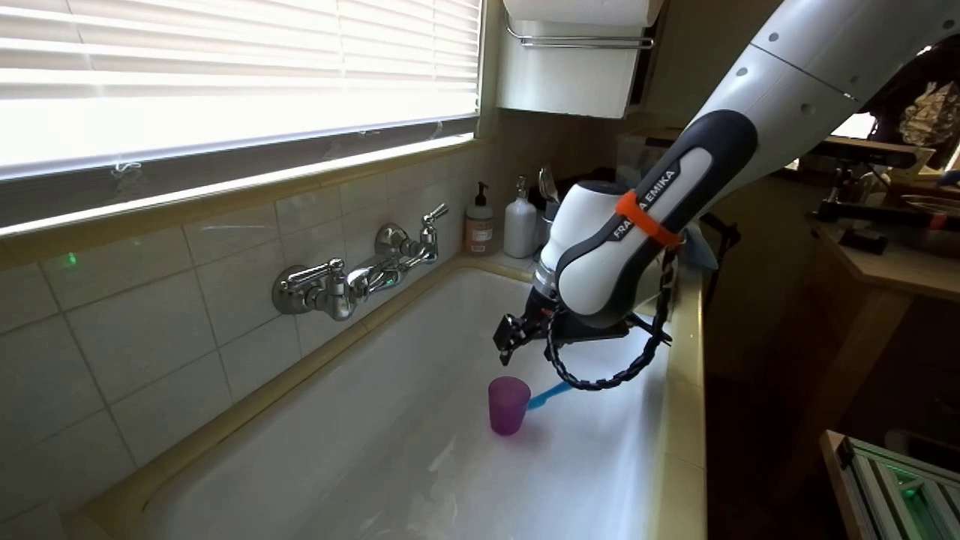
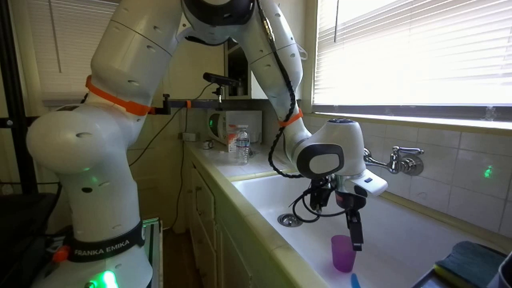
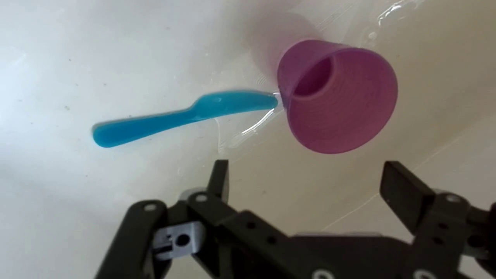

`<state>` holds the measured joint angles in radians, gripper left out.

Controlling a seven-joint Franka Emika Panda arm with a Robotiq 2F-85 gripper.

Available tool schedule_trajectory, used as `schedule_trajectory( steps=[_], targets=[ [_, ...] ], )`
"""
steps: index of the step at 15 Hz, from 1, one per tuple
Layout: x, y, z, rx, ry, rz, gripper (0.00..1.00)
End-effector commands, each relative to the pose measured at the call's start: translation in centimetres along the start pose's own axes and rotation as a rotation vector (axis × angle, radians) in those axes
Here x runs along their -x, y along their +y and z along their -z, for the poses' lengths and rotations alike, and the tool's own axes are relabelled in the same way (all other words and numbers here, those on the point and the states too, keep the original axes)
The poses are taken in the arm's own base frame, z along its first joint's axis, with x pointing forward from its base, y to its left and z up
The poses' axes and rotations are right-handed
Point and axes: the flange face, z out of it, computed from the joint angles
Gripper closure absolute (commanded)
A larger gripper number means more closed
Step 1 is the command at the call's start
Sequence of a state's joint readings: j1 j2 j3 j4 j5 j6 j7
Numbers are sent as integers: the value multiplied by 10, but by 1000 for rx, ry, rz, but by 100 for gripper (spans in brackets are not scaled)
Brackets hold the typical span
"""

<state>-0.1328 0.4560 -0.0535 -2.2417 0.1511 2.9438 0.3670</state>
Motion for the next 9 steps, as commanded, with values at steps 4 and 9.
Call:
schedule_trajectory(
  steps=[4,9],
  targets=[
    [-3,5,0,-5,-3,-37,0],
    [-19,14,-6,15,14,-129,0]
  ],
)
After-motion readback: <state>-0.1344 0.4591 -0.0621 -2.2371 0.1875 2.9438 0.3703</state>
